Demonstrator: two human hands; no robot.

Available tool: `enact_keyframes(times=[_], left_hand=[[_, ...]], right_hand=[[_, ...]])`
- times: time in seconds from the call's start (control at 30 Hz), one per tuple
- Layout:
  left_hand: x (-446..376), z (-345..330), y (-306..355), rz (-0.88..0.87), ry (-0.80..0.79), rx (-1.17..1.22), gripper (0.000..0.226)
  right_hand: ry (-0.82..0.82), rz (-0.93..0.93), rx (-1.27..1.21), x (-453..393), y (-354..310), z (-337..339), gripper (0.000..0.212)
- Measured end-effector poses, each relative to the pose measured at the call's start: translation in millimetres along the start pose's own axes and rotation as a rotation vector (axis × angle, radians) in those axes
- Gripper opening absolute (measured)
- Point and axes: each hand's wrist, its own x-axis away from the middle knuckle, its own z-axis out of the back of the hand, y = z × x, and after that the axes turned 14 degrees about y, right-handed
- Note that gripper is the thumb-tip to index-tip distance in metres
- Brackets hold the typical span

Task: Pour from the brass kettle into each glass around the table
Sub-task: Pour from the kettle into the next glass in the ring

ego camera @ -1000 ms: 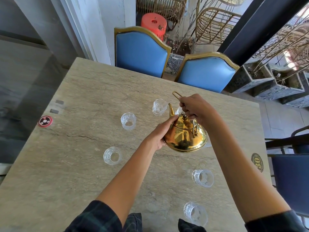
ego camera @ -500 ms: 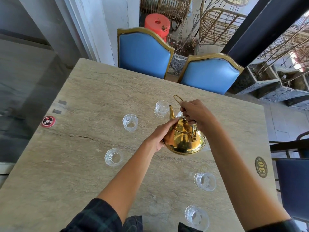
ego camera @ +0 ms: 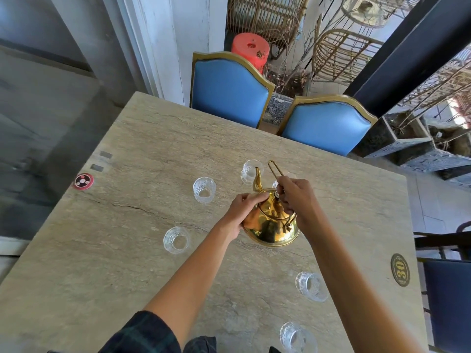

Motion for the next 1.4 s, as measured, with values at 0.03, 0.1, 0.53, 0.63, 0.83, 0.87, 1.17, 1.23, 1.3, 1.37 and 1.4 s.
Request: enact_keyframes(times=[0.03, 0.1, 0.53, 0.63, 0.83, 0.87, 1.17, 1.23, 1.3, 1.37, 1.4], left_hand=[[4, 2, -1, -0.019, 0.005, -0.001, 0.083], [10, 8, -4, -0.032, 0.044, 0.003, 0.076], [52, 65, -39, 0.042, 0.129, 0.134, 0.099], [61, 76, -40, 0.064, 0.146, 0.111, 0.076], [72, 85, -32, 0.126, 0.179, 0.095, 0.06], [73, 86, -30, 0.137, 0.179, 0.098, 0.06], [69, 89, -28, 0.181, 0.142, 0.12, 0.067], [67, 87, -30, 0.182, 0.131, 0.131, 0.068], [67, 85, -31, 0.184, 0.125, 0.136, 0.07], [68, 84, -31, 0.183, 0.12, 0.14, 0.069], [68, 83, -31, 0.184, 0.122, 0.142, 0.069]], right_hand=[[-0.011, 0.012, -0.002, 5, 0, 0, 0.033], [-0.045, 0.032, -0.004, 13, 0, 0, 0.029], [-0.251, 0.167, 0.182, 51, -10, -48, 0.034], [-0.252, 0.162, 0.218, 54, -12, -62, 0.034], [-0.26, 0.118, 0.249, 55, -18, -82, 0.032], [-0.256, 0.113, 0.261, 55, -20, -85, 0.032], [-0.264, 0.068, 0.28, 49, -26, -96, 0.024], [-0.267, 0.072, 0.285, 48, -26, -95, 0.024], [-0.267, 0.072, 0.286, 48, -27, -94, 0.024], [-0.27, 0.073, 0.288, 48, -27, -93, 0.024], [-0.271, 0.074, 0.289, 48, -27, -92, 0.024]])
